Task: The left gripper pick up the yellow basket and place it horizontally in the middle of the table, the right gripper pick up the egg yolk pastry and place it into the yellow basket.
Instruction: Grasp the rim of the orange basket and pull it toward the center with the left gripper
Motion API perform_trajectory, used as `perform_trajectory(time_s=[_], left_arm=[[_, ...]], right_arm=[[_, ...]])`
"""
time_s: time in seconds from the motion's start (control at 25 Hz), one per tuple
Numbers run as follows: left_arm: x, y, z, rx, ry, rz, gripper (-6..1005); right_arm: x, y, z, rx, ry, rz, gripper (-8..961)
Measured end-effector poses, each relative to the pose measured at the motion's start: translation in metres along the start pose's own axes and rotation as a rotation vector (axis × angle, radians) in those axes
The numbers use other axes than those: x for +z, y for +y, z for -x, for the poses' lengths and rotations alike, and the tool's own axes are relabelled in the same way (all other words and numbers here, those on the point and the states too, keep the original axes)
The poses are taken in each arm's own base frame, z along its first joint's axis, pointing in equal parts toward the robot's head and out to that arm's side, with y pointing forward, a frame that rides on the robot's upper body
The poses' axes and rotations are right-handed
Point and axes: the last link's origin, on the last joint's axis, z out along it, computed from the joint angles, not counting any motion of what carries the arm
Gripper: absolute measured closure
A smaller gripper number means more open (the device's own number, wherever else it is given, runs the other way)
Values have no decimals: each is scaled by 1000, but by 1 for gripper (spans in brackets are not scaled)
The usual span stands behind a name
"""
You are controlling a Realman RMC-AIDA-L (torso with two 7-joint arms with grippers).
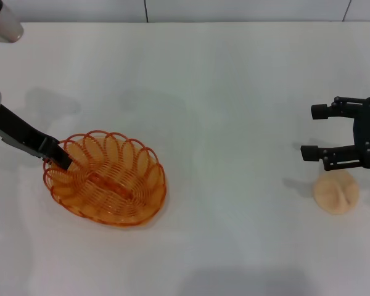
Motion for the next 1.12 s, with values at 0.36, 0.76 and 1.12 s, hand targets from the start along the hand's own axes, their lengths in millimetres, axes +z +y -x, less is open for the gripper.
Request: perform_trajectory(time_s=[0.36, 0.76, 1.12], left_arm=[[0, -1, 0, 1, 6, -5, 722], [0, -3, -2, -2, 19, -17, 810], [-4, 0, -5, 2, 22, -2, 912]], right_arm=[[0, 0, 1, -4, 0, 0, 82], [0, 0, 1, -1, -1, 1, 82], [-2, 1, -1, 3, -9, -5, 82]])
